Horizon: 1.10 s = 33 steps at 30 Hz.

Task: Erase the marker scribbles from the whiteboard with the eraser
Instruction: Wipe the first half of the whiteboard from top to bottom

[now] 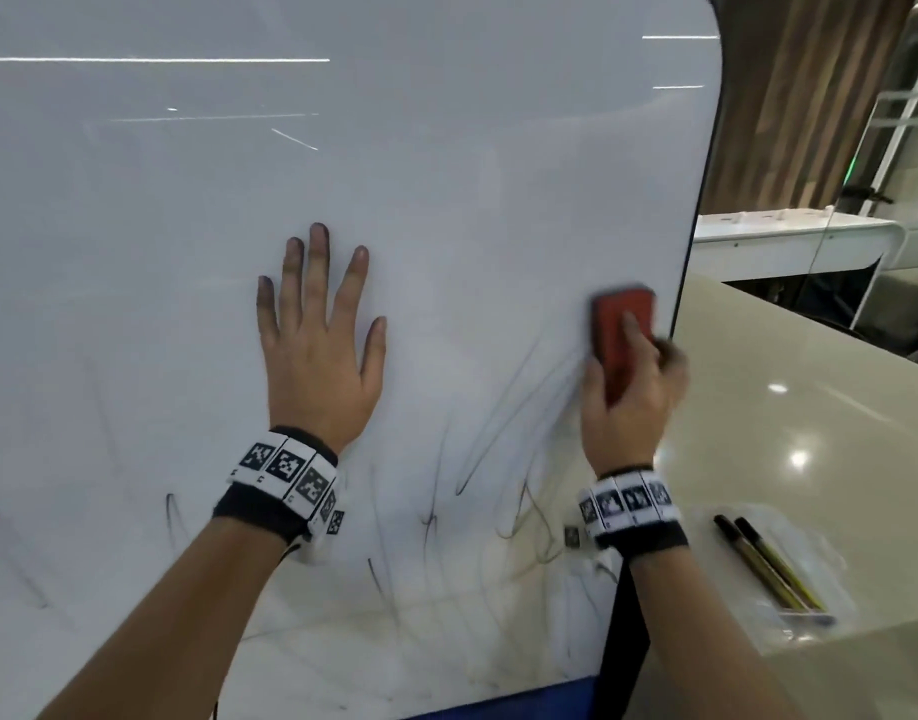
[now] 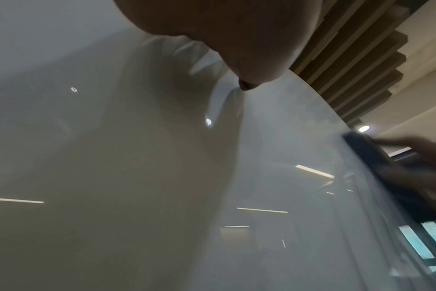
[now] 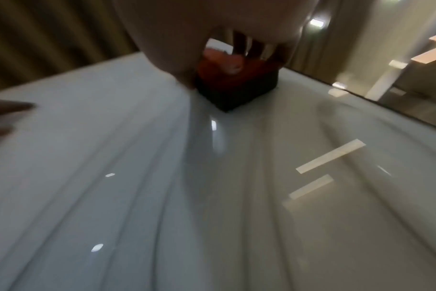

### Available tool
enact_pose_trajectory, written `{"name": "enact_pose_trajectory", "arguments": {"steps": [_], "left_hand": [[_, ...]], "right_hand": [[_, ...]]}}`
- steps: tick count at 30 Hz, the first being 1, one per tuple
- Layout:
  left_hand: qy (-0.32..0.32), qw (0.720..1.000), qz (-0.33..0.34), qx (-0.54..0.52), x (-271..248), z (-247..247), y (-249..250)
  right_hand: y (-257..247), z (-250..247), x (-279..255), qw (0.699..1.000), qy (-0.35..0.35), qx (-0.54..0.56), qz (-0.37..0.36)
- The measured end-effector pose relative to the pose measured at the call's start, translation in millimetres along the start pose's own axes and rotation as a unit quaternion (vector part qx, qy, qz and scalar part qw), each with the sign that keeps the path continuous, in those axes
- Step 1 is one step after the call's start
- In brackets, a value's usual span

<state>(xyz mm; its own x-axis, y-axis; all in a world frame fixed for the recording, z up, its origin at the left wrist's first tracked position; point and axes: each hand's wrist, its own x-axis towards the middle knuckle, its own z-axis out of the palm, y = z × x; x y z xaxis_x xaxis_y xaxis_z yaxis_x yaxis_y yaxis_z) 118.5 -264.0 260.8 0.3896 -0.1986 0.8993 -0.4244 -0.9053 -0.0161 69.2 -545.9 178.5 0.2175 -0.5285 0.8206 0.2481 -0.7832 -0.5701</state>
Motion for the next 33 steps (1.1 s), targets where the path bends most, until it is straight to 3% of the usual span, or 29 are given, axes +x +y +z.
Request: {"name": "enact_pose_trajectory", "arguments": {"steps": [3, 5, 7, 9, 11, 13, 15, 17, 20, 22, 24, 26, 28, 31, 33], "left_hand": [[-0.009, 1.000, -0.016, -0.001, -5.7, 3.4, 4.6], [-0.015, 1.000, -0.028, -0.001, -10.0, 6.9, 8.3], [-0.016, 0.999, -0.033, -0.006, -14.0, 9.1, 10.7], [-0.010, 0.999, -0.033, -0.010, -17.1, 9.9, 11.1], [-0.007, 1.000, -0.028, -0.009, -18.6, 10.7, 10.3], [-0.009, 1.000, -0.025, -0.008, -19.2, 11.4, 8.5], [-0.011, 1.000, -0.027, -0.005, -19.5, 11.4, 7.9], [-0.012, 0.999, -0.031, 0.000, -20.7, 11.4, 9.3], [-0.011, 0.999, -0.040, -0.002, -22.5, 12.8, 13.7], [-0.009, 0.999, -0.044, -0.006, -24.1, 13.7, 15.7], [-0.004, 0.999, -0.046, -0.009, -24.3, 15.5, 16.7], [-0.003, 0.999, -0.045, -0.013, -25.0, 15.7, 16.7], [-0.009, 0.999, -0.044, -0.012, -26.0, 15.3, 15.7], [-0.027, 0.999, -0.044, 0.007, -27.8, 14.2, 15.0], [-0.038, 0.998, -0.041, 0.018, -29.3, 14.0, 13.2]], "right_hand": [[9.2, 0.7, -40.5, 0.979, 0.054, 0.055, 0.186], [-17.4, 14.5, -37.4, 0.977, 0.052, 0.070, 0.195], [-53.5, 24.5, -25.9, 0.995, -0.008, 0.060, 0.073], [-73.5, 27.6, -22.3, 0.992, -0.090, 0.013, -0.087], [-62.7, 20.7, -20.3, 0.981, -0.116, -0.023, -0.153], [-26.9, 6.4, -26.7, 0.992, -0.092, -0.027, -0.078], [15.6, -12.1, -38.5, 0.996, -0.040, 0.002, 0.082], [41.4, -25.4, -45.4, 0.977, 0.015, 0.027, 0.210], [27.3, -20.5, -37.0, 0.958, 0.052, 0.045, 0.278], [-6.5, -6.3, -30.2, 0.974, 0.030, 0.051, 0.218], [-43.2, 8.7, -28.6, 0.997, -0.047, 0.032, 0.061], [-56.8, 17.6, -31.1, 0.991, -0.118, -0.007, -0.055], [-42.4, 16.4, -35.6, 0.990, -0.120, -0.025, -0.072], [12.7, -3.1, -72.5, 0.995, -0.059, 0.014, 0.080], [37.8, -17.3, -97.3, 0.973, -0.004, 0.053, 0.223]]}}
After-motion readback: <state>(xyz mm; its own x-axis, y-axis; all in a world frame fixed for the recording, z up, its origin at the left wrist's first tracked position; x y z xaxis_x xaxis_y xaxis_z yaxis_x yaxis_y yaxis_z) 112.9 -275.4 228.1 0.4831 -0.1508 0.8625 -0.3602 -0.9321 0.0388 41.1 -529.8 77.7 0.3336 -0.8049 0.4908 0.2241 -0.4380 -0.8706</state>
